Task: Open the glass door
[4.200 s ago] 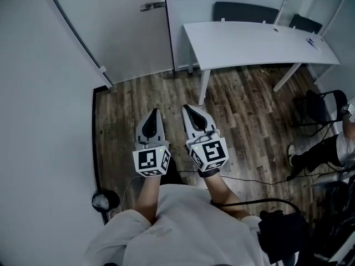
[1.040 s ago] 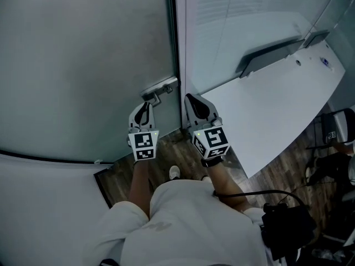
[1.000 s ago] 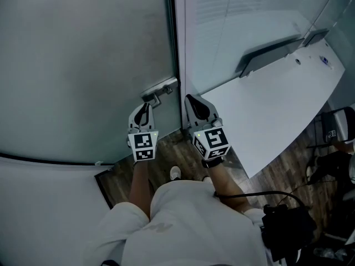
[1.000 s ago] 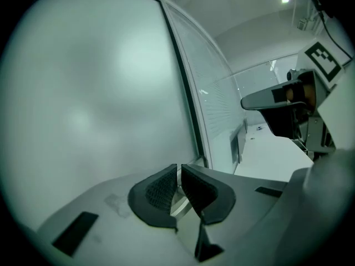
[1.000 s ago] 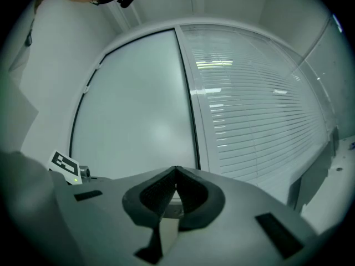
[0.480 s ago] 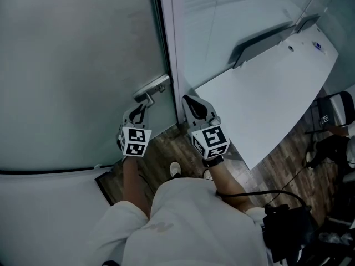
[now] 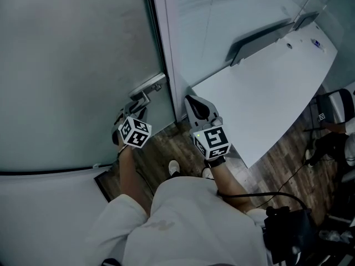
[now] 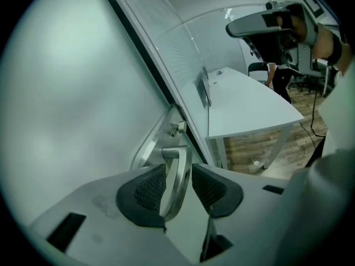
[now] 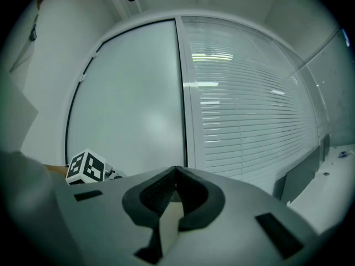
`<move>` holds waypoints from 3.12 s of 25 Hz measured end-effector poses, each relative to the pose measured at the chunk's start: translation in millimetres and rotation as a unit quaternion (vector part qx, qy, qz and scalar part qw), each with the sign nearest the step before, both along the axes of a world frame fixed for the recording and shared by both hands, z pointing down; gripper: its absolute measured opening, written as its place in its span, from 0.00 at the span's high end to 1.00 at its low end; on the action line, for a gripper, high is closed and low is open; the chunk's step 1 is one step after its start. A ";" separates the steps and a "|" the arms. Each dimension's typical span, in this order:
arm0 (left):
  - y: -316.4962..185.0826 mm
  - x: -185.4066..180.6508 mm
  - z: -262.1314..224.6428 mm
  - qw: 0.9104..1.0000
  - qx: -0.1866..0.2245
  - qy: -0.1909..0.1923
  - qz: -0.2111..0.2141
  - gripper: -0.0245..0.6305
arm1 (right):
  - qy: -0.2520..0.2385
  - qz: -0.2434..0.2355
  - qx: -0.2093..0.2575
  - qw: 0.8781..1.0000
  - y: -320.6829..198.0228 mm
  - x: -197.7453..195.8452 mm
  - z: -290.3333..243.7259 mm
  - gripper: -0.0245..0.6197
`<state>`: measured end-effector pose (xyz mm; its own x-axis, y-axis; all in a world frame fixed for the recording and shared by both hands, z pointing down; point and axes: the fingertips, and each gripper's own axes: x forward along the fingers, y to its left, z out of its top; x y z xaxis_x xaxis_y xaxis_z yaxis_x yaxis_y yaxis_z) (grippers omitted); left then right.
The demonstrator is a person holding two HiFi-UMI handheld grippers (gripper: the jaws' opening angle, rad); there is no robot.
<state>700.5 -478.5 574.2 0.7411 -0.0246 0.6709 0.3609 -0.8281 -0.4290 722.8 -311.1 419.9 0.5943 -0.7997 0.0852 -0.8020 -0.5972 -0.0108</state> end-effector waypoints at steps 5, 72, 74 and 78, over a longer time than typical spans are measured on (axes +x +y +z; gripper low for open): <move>-3.8 6.4 17.1 0.999 0.022 -0.033 0.004 0.78 | -0.008 0.008 -0.004 1.000 7.6 6.1 4.0 0.96; 5.9 -5.9 36.2 0.988 0.154 0.013 -0.031 0.80 | -0.011 -0.008 -0.010 1.000 80.7 -27.3 3.6 0.96; 9.2 -9.0 34.9 0.985 0.170 0.000 -0.036 0.80 | -0.010 -0.007 -0.006 1.000 85.8 -28.1 2.0 0.96; 16.5 -15.7 32.0 0.986 0.160 -0.004 -0.046 0.80 | -0.006 -0.014 -0.001 1.000 92.9 -32.4 -1.1 0.96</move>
